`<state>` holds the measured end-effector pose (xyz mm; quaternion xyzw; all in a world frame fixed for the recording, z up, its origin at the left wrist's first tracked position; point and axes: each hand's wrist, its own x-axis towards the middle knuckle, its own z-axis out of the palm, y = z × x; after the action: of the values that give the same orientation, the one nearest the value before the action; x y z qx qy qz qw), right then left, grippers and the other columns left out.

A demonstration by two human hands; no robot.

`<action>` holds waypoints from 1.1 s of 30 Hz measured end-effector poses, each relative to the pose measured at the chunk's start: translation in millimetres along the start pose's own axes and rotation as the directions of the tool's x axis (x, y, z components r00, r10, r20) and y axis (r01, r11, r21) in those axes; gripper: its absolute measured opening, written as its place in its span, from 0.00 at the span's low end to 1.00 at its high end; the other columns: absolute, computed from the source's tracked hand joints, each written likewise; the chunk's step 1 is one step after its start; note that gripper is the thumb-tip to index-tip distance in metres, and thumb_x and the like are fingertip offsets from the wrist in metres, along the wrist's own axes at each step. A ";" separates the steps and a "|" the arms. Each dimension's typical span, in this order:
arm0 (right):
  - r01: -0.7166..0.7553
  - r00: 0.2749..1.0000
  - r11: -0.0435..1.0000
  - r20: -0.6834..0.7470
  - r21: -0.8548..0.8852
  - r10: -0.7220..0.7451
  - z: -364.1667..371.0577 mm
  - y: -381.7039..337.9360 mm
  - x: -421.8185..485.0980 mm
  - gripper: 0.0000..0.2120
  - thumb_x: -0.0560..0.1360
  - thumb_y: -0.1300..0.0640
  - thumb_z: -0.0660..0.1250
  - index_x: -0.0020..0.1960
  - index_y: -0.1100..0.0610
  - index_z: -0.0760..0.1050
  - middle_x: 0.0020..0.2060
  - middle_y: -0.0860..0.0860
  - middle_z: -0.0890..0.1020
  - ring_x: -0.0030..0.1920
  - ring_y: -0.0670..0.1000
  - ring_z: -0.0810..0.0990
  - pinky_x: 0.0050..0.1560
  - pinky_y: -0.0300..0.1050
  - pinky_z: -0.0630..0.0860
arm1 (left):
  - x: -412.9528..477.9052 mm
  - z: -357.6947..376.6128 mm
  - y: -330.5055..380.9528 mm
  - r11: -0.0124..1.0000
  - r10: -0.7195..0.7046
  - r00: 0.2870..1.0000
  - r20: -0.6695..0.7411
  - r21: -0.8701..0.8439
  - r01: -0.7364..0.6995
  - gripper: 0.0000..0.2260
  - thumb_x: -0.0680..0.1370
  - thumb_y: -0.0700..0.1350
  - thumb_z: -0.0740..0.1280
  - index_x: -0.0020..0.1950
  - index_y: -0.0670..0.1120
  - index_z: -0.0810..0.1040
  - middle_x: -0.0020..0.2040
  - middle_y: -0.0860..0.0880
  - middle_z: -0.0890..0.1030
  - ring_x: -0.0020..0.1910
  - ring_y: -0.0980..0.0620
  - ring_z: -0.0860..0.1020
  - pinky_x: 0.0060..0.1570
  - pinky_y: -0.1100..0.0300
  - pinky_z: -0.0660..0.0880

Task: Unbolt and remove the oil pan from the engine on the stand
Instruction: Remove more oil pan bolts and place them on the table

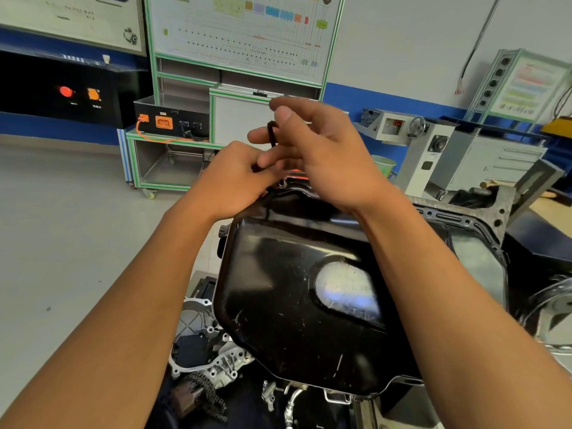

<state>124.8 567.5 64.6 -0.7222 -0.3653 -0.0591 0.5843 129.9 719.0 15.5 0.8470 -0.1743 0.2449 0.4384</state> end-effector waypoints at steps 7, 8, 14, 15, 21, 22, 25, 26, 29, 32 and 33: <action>-0.138 0.983 0.987 -0.110 0.085 0.147 7.5 -5.5 10.4 0.15 0.83 0.49 0.63 0.48 0.61 0.76 0.25 0.52 0.77 0.21 0.46 0.70 0.26 0.37 0.68 | 0.3 0.1 -1.0 0.999 -0.026 0.997 0.066 -0.036 0.029 0.15 0.79 0.50 0.70 0.35 0.43 0.80 0.32 0.35 0.77 0.30 0.51 0.71 0.34 0.56 0.64; -0.174 0.978 0.980 -0.101 0.099 0.184 8.9 -6.0 11.4 0.14 0.81 0.50 0.66 0.46 0.61 0.77 0.23 0.51 0.74 0.21 0.45 0.68 0.25 0.35 0.67 | 0.8 0.3 -1.1 0.999 -0.022 0.998 0.063 -0.047 0.025 0.14 0.78 0.50 0.70 0.34 0.45 0.81 0.32 0.39 0.79 0.30 0.52 0.72 0.34 0.56 0.66; -0.222 0.963 0.969 -0.133 0.104 0.235 5.8 -2.0 12.3 0.08 0.70 0.60 0.77 0.44 0.58 0.78 0.24 0.45 0.73 0.24 0.43 0.71 0.27 0.36 0.69 | 0.1 2.2 3.9 0.996 0.037 0.999 -0.002 -0.078 -0.037 0.06 0.76 0.47 0.73 0.42 0.59 0.84 0.40 0.55 0.86 0.44 0.53 0.84 0.49 0.54 0.77; -0.215 0.965 0.972 -0.130 0.093 0.226 5.5 -1.2 11.3 0.10 0.69 0.62 0.77 0.47 0.58 0.78 0.25 0.46 0.75 0.25 0.44 0.73 0.29 0.37 0.71 | 0.3 1.9 3.1 0.996 0.052 0.998 -0.018 -0.076 -0.054 0.06 0.76 0.46 0.73 0.42 0.57 0.84 0.40 0.53 0.86 0.44 0.51 0.84 0.49 0.51 0.77; -0.089 0.996 0.987 0.002 0.132 0.090 1.1 -4.2 1.6 0.15 0.72 0.73 0.70 0.56 0.62 0.76 0.37 0.57 0.84 0.34 0.49 0.81 0.37 0.38 0.76 | 0.4 1.7 -3.7 0.993 0.078 0.996 -0.047 -0.083 -0.081 0.09 0.77 0.46 0.72 0.46 0.39 0.83 0.40 0.30 0.81 0.43 0.31 0.79 0.46 0.36 0.75; -0.088 0.996 0.985 0.002 0.146 0.089 -1.2 -5.1 0.9 0.14 0.72 0.73 0.70 0.55 0.63 0.77 0.39 0.58 0.85 0.35 0.49 0.81 0.38 0.39 0.78 | -0.2 1.9 -2.3 0.993 0.092 0.994 -0.058 -0.071 -0.096 0.07 0.77 0.46 0.72 0.45 0.42 0.85 0.39 0.31 0.81 0.41 0.31 0.79 0.45 0.37 0.75; -0.074 0.997 0.986 -0.024 0.150 0.078 -6.8 -7.0 -1.6 0.08 0.73 0.71 0.71 0.50 0.62 0.79 0.47 0.67 0.84 0.43 0.57 0.82 0.51 0.55 0.82 | 0.3 3.9 -0.8 0.991 0.091 0.993 -0.069 -0.090 -0.097 0.06 0.76 0.51 0.70 0.45 0.51 0.86 0.39 0.33 0.82 0.40 0.32 0.79 0.44 0.38 0.77; -0.060 0.997 0.987 -0.032 0.151 0.066 -8.3 -7.6 -1.8 0.07 0.74 0.70 0.71 0.50 0.62 0.79 0.47 0.69 0.84 0.43 0.58 0.81 0.54 0.59 0.81 | 0.6 4.3 -0.4 0.991 0.082 0.994 -0.068 -0.102 -0.088 0.08 0.75 0.53 0.70 0.47 0.52 0.86 0.40 0.33 0.82 0.41 0.32 0.79 0.45 0.38 0.78; -0.018 0.998 0.981 -0.047 0.191 0.028 -10.4 -7.7 0.0 0.04 0.79 0.67 0.66 0.52 0.62 0.78 0.40 0.59 0.86 0.37 0.52 0.82 0.46 0.50 0.84 | 0.7 3.0 -1.0 0.991 0.069 0.996 -0.052 -0.115 -0.075 0.15 0.75 0.56 0.68 0.52 0.48 0.86 0.44 0.33 0.83 0.44 0.33 0.81 0.47 0.37 0.79; -0.010 0.992 0.983 -0.123 0.185 0.033 -9.0 -6.5 4.7 0.05 0.83 0.61 0.62 0.54 0.61 0.77 0.35 0.54 0.85 0.28 0.49 0.77 0.33 0.45 0.79 | 0.9 1.9 -0.3 0.990 0.088 0.996 -0.027 -0.112 -0.090 0.11 0.77 0.52 0.68 0.48 0.47 0.86 0.41 0.37 0.83 0.45 0.35 0.81 0.48 0.38 0.79; -0.025 0.988 0.984 -0.143 0.174 0.051 -7.5 -6.3 6.6 0.06 0.83 0.59 0.63 0.54 0.61 0.76 0.33 0.54 0.84 0.24 0.49 0.74 0.29 0.43 0.76 | 0.5 1.2 1.6 0.988 0.106 0.994 -0.019 -0.114 -0.107 0.07 0.78 0.50 0.69 0.46 0.51 0.86 0.39 0.43 0.84 0.44 0.38 0.82 0.49 0.40 0.79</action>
<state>128.4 564.1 75.3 -0.6696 -0.3111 -0.0693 0.6708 129.8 717.0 16.2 0.8084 -0.2301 0.2631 0.4737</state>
